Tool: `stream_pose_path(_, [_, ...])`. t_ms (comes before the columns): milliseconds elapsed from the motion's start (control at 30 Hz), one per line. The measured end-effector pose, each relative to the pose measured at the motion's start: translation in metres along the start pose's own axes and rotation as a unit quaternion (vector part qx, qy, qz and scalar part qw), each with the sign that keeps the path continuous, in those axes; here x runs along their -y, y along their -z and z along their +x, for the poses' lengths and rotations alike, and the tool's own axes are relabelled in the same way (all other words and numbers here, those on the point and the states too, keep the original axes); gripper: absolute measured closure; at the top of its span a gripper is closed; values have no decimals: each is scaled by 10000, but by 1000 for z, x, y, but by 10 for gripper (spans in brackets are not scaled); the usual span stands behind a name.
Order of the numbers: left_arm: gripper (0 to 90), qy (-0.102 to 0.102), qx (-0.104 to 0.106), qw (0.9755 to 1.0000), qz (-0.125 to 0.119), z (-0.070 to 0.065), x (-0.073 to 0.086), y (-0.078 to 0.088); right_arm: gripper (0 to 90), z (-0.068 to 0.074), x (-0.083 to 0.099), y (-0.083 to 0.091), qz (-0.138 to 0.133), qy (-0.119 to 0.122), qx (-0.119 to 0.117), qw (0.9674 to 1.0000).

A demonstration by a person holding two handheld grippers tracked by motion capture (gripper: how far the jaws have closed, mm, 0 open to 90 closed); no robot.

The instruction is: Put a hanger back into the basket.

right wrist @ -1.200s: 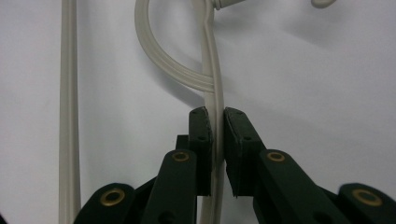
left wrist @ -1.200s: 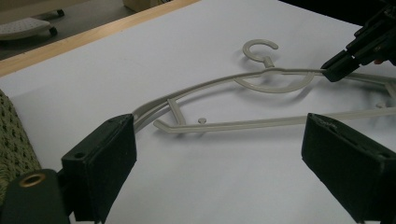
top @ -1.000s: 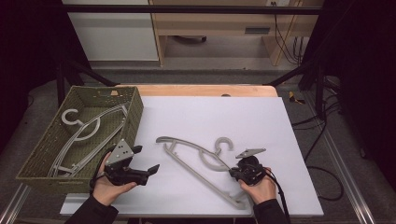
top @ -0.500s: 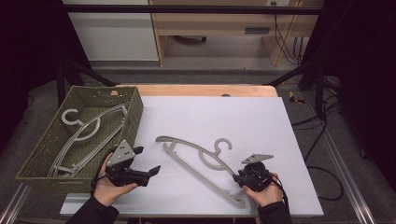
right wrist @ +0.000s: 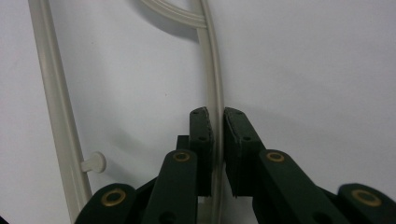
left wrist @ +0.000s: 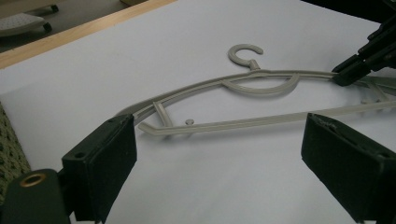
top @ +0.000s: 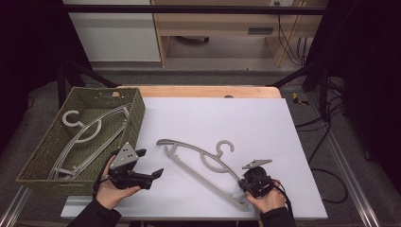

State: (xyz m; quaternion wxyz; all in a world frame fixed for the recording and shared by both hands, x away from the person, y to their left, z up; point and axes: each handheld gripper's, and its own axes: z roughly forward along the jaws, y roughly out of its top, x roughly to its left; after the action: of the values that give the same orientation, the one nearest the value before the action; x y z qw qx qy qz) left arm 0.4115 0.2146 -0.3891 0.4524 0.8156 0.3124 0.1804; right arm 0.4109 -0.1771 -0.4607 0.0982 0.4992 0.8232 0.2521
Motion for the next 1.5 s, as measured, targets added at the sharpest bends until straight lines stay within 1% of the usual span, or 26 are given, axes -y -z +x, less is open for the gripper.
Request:
stream_pose_path(33, [102, 1, 4, 10000, 7, 0, 0, 0, 826, 1, -1, 0, -1, -162, -60, 9999])
stream_pose_path(100, [102, 4, 8, 10000, 6, 0, 0, 0, 827, -6, -1, 0, -82, -27, -101, 9999])
stream_pose_path(133, [102, 6, 10, 10000, 11, 1, 0, 0, 827, -6, -3, 2, -75, -145, -334, 9993])
stream_pose_path(167, [102, 10, 10, 10000, 12, 1, 0, 0, 828, -10, -4, 2, -97, -114, -262, 9995])
stream_pose_path(200, [102, 20, 9, 10000, 11, 1, 0, 0, 828, -13, -4, 3, -172, -81, -366, 9991])
stream_pose_path(233, [103, 15, 12, 10000, 14, 1, 0, 0, 829, -14, -5, 5, -163, -117, -431, 9989])
stream_pose_path(333, [103, 1, 14, 10000, 15, 0, 0, 0, 830, -18, -6, 10, -331, -145, -692, 9969])
stream_pose_path(367, [103, -1, 19, 10000, 18, 0, 0, 0, 830, -19, -6, 12, -359, -161, -711, 9967])
stream_pose_path(400, [103, -11, 22, 10000, 27, 0, 0, -1, 830, -20, -6, 13, -423, -99, -760, 9962])
stream_pose_path(467, [104, -8, 23, 10000, 32, 0, 0, -1, 830, -20, -7, 13, -436, -89, -795, 9958])
stream_pose_path(533, [104, -9, 31, 10000, 32, 0, 0, -1, 830, -19, -6, 12, -374, -78, -730, 9966])
stream_pose_path(567, [104, -5, 38, 10000, 27, 0, 0, -1, 830, -19, -7, 11, -407, -78, -784, 9961])
stream_pose_path(700, [105, -6, 44, 10000, 16, -1, 0, -1, 830, -19, -8, 17, -635, -76, -812, 9946])
stream_pose_path(733, [105, -10, 45, 10000, 23, -1, 0, -1, 830, -20, -8, 20, -768, -40, -841, 9935])
stream_pose_path(800, [105, -16, 51, 10000, 36, -1, 0, -2, 830, -19, -9, 23, -829, -25, -837, 9930])
stream_pose_path(833, [105, -26, 54, 10000, 53, -2, 0, -2, 829, -19, -9, 23, -822, 61, -819, 9932])
stream_pose_path(867, [105, -24, 63, 10000, 56, -2, 0, -3, 829, -18, -10, 21, -767, 8, -791, 9939])
stream_pose_path(933, [105, -40, 71, 9999, 81, -2, 0, -4, 827, -19, -10, 16, -669, -38, -862, 9940])
stream_pose_path(1000, [106, -42, 78, 9999, 89, -3, 1, -4, 826, -22, -9, 8, -564, 2, -745, 9956])
stream_pose_path(1067, [106, -43, 83, 9999, 107, -3, 1, -5, 825, -24, -10, 1, -508, 16, -716, 9961])
stream_pose_path(1133, [106, -41, 80, 9999, 105, -3, 1, -5, 824, -25, -10, -3, -438, 6, -707, 9965])
stream_pose_path(1200, [106, -44, 80, 9999, 101, -3, 1, -5, 823, -24, -9, -5, -379, 96, -599, 9974])
stream_pose_path(1300, [106, -53, 88, 9999, 117, -3, 1, -6, 821, -23, -9, -8, -286, 124, -567, 9979])
stream_pose_path(1367, [106, -60, 89, 9999, 127, -3, 1, -6, 820, -22, -8, -8, -287, 199, -540, 9979])
stream_pose_path(1400, [106, -58, 91, 9999, 128, -3, 1, -6, 818, -21, -8, -8, -328, 150, -557, 9978])
stream_pose_path(1500, [106, -60, 91, 9999, 124, -4, 1, -6, 794, -20, -8, -8, -326, 212, -451, 9982])
